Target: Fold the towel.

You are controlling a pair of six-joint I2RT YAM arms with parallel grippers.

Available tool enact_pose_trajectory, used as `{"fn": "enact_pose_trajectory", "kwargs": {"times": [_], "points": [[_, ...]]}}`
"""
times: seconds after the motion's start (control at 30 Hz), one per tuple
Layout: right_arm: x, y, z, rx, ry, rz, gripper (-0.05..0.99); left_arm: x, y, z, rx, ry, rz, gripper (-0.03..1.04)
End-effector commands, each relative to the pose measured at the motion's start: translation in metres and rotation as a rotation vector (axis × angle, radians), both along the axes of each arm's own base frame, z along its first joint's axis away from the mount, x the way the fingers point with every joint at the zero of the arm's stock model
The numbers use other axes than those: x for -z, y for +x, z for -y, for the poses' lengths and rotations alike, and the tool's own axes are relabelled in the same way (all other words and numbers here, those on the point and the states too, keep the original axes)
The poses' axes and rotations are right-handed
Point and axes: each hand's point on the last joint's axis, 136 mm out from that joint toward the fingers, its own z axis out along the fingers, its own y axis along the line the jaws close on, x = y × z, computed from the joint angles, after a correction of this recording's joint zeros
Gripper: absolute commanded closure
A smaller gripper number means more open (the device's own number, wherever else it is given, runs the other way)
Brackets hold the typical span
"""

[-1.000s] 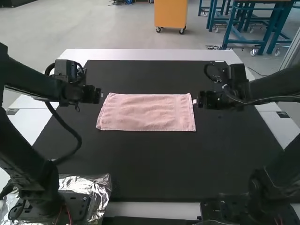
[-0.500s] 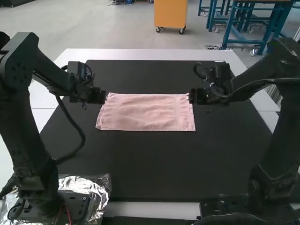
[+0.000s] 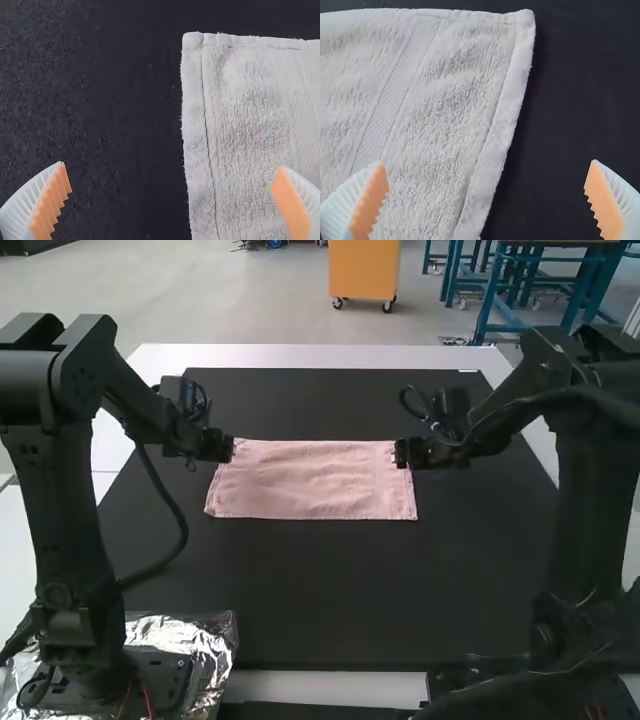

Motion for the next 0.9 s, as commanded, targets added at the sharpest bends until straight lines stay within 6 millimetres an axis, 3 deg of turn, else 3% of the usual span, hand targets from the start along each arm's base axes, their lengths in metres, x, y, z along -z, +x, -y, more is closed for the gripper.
{"fn": "enact_pose_trajectory", "kwargs": {"times": [0.0, 0.5, 0.8, 0.87], "points": [[-0.003, 0.013, -0.007, -0.009, -0.014, 0.028, 0.03, -0.003, 0.012, 0.002, 0.019, 0.019, 0.023, 0.06], [0.021, 0.044, -0.008, 0.009, -0.032, 0.018, 0.03, 0.015, 0.03, 0.0, 0.022, 0.041, 0.012, 0.07], [0.033, 0.041, -0.005, 0.008, -0.071, -0.002, 0.03, 0.035, 0.024, -0.003, 0.022, 0.051, -0.033, 0.11], [0.035, 0.04, -0.004, 0.008, -0.073, -0.006, 0.09, 0.037, 0.024, -0.003, 0.022, 0.051, -0.039, 0.11]]}}
